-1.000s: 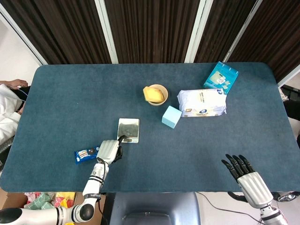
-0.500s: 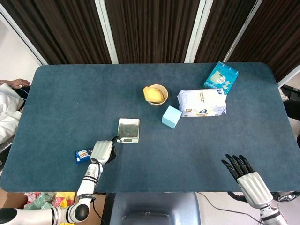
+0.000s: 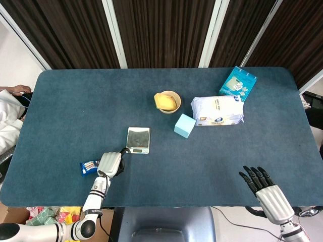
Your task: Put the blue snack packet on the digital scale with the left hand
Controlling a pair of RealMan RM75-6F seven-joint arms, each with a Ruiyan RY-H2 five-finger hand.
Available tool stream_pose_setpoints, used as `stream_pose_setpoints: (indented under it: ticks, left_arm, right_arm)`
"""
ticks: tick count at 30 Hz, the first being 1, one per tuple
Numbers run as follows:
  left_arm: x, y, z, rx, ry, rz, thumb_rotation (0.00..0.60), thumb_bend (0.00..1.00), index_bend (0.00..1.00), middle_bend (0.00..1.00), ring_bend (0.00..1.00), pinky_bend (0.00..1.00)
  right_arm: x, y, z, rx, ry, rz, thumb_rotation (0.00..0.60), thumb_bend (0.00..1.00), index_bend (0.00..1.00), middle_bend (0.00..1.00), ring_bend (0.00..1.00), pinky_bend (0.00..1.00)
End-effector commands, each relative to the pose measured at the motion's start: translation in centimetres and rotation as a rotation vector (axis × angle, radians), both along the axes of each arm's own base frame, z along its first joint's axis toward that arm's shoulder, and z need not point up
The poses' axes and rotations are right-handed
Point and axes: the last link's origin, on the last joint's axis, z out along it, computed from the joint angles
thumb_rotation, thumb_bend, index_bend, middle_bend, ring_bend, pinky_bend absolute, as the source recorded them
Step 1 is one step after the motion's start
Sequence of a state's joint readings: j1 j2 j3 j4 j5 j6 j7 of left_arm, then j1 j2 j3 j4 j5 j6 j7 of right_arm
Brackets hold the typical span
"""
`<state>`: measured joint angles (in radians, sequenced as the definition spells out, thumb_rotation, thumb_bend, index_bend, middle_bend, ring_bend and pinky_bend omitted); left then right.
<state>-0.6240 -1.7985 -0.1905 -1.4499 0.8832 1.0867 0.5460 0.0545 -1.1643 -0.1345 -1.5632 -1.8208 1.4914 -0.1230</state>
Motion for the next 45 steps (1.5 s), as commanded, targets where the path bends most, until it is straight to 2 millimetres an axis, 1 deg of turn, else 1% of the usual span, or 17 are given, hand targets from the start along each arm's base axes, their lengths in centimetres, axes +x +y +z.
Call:
stream_pose_setpoints:
  ticks: [1,19,24,25,28,29,30,33,34,36,38,39,41,43,45]
  left_arm:
    - [0.0,0.1,0.0,0.0,-0.002,0.0,0.6,0.82,0.25,1.0,1.0,1.0]
    - [-0.8,-0.4,-0.4,-0.028,0.041,0.002,0.6,0.82,0.25,1.0,1.0,1.0]
    - [-0.3,-0.3,-0.3,-0.014,0.035,-0.017,0.6,0.82,0.26,1.0,1.0,1.0]
    - [-0.1,-0.3,-0.1,-0.003,0.024,-0.027,0.6,0.82,0.24,1.0,1.0,1.0]
    - [1.2,-0.4,1.0,0.063,-0.054,-0.084,0.6,0.82,0.15,1.0,1.0,1.0]
    - [1.6,-0.5,1.3,0.081,-0.084,-0.102,0.6,0.8,0.1,1.0,1.0,1.0]
    - [1.9,-0.6,1.7,0.095,-0.109,-0.121,0.6,0.79,0.08,1.0,1.0,1.0]
    - [2.0,-1.4,3.1,0.131,-0.139,-0.178,0.6,0.68,0.01,1.0,1.0,1.0]
    - [1.9,-1.6,3.6,0.141,-0.136,-0.189,0.6,0.64,0.0,1.0,1.0,1.0]
    - [0.8,-2.2,4.5,0.158,-0.105,-0.198,0.6,0.56,0.0,1.0,1.0,1.0]
    - [-0.9,-2.8,5.4,0.165,-0.037,-0.18,0.6,0.47,0.0,1.0,1.0,1.0]
    - [-1.7,-3.0,5.7,0.168,-0.011,-0.167,0.6,0.44,0.0,1.0,1.0,1.0]
    - [-3.6,-3.5,6.5,0.179,0.038,-0.129,0.6,0.4,0.0,1.0,1.0,1.0]
    - [-5.2,-3.6,6.9,0.181,0.075,-0.089,0.6,0.38,0.01,1.0,1.0,1.0]
    - [-6.4,-3.5,6.9,0.169,0.103,-0.052,0.6,0.38,0.03,1.0,1.0,1.0]
  right_arm:
    - [0.0,0.0,0.0,-0.002,0.0,-0.001,0.6,0.17,0.0,0.0,0.0,0.0]
    - [0.0,0.0,0.1,-0.009,-0.005,-0.001,0.6,0.17,0.0,0.0,0.0,0.0]
    - [0.0,0.0,0.2,-0.01,-0.007,-0.001,0.6,0.17,0.0,0.0,0.0,0.0]
    - [0.0,0.0,0.2,-0.011,-0.007,-0.001,0.6,0.17,0.0,0.0,0.0,0.0]
    - [0.0,0.0,0.3,-0.012,-0.008,-0.002,0.6,0.17,0.0,0.0,0.0,0.0]
    - [0.0,0.0,0.3,-0.011,-0.007,-0.002,0.6,0.17,0.0,0.0,0.0,0.0]
    - [0.0,0.0,0.3,-0.01,-0.006,-0.001,0.6,0.17,0.0,0.0,0.0,0.0]
    - [0.0,0.1,0.3,-0.009,-0.005,0.002,0.6,0.17,0.0,0.0,0.0,0.0]
    - [0.0,0.1,0.3,-0.01,-0.006,0.003,0.6,0.17,0.0,0.0,0.0,0.0]
    - [0.0,0.1,0.4,-0.012,-0.007,0.004,0.6,0.17,0.0,0.0,0.0,0.0]
    - [0.1,0.2,0.4,-0.011,-0.009,0.007,0.6,0.17,0.0,0.0,0.0,0.0]
    - [0.1,0.2,0.4,-0.011,-0.009,0.008,0.6,0.17,0.0,0.0,0.0,0.0]
    - [0.1,0.2,0.3,-0.008,-0.007,0.009,0.6,0.17,0.0,0.0,0.0,0.0]
    - [0.2,0.2,0.1,-0.002,-0.006,0.011,0.6,0.17,0.0,0.0,0.0,0.0]
    - [0.3,0.2,-0.1,0.005,-0.005,0.013,0.6,0.17,0.0,0.0,0.0,0.0]
